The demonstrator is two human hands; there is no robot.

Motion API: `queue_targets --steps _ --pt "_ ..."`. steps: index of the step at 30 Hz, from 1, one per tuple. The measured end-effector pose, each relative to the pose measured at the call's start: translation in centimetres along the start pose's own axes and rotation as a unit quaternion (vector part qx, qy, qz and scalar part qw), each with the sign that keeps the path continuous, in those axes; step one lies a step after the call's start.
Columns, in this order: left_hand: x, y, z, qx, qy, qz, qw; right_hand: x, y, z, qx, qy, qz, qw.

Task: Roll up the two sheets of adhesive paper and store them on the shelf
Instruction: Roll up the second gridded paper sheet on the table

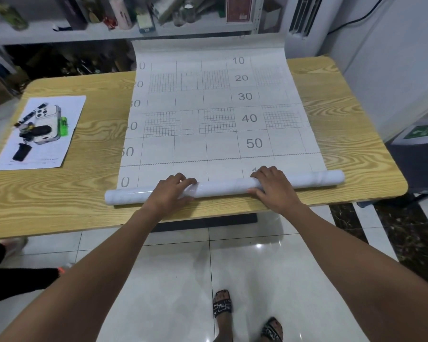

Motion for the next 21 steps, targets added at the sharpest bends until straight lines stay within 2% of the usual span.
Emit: queue_targets --steps 5,9,21 --pt "-0.2 0.4 -0.1 -0.006 -0.01 0.021 1.0 -0.3 0.3 0.2 0.002 -0.006 0.02 1.0" --pt "-0.3 0.2 -0.2 -0.028 -0.004 0.037 0.999 -0.6 0.2 0.1 0.029 0.001 0.01 1.0" --pt "0.0 1.0 0.0 -0.079 -0.007 0.081 0.994 -1.6 0.4 -0.1 -0.007 0.014 -0.033 0.999"
Point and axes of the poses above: each hand's wrist, its own x-axis towards the middle knuckle, its own y-axis out of the palm, z = x × y, the point moved 10 cm from there along x, towards the middle knuckle, and after that the axes turned 13 degrees about z, right-handed, at the moved point
